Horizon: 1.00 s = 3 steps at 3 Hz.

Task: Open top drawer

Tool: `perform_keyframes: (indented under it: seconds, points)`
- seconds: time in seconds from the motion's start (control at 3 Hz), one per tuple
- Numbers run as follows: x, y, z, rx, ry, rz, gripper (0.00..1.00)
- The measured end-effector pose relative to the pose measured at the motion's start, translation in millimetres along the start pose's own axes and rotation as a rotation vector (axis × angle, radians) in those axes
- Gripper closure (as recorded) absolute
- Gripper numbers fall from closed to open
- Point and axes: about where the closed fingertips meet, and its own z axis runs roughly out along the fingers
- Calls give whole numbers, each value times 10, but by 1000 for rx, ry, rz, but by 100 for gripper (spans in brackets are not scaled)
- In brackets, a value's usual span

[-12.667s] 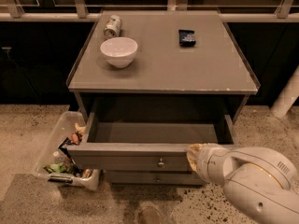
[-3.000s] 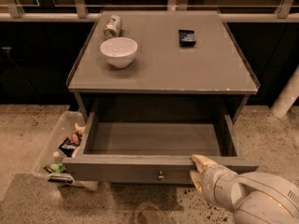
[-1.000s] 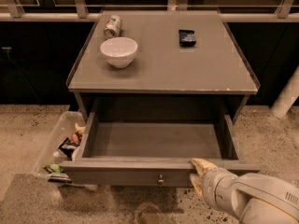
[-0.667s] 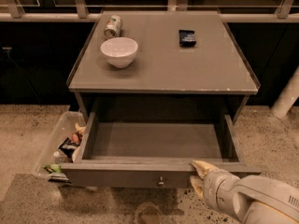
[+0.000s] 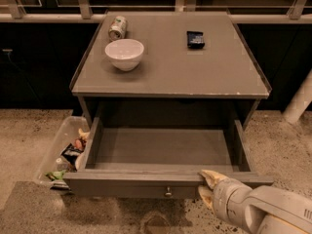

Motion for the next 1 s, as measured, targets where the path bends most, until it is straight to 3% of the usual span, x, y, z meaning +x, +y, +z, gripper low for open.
perform_keyframes:
  seconds: [1.0]
  points:
    - [22, 41, -68, 9, -2, 14, 100]
